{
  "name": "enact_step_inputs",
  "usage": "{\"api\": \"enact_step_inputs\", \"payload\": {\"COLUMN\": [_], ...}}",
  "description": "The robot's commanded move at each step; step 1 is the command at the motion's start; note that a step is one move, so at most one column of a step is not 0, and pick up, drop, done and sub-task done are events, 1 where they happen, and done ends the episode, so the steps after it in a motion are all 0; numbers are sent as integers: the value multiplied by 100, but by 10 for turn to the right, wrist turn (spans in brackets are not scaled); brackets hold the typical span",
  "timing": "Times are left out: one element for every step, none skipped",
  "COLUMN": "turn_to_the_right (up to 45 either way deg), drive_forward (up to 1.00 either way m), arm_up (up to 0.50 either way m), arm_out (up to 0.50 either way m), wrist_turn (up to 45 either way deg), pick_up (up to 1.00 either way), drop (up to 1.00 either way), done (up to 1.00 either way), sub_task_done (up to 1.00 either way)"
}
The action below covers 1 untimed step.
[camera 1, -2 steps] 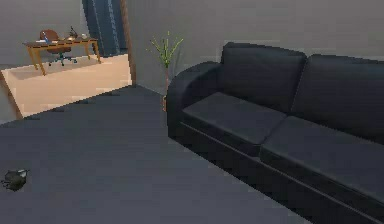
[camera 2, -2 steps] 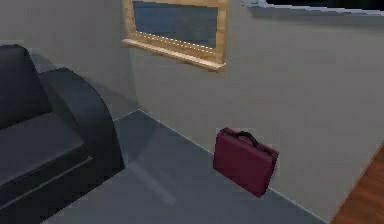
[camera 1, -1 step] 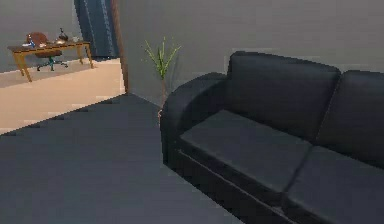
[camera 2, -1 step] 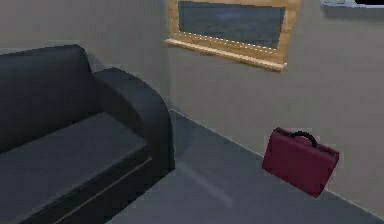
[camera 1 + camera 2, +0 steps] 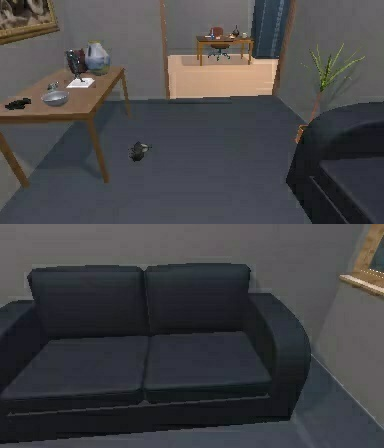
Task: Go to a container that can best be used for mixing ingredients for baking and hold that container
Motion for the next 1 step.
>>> {"api": "enact_step_inputs", "payload": {"turn_to_the_right": [0], "drive_forward": [85], "arm_up": [0], "arm_out": [0], "wrist_turn": [0], "pick_up": [0], "drop": [0], "done": [0], "sub_task_done": [0]}}
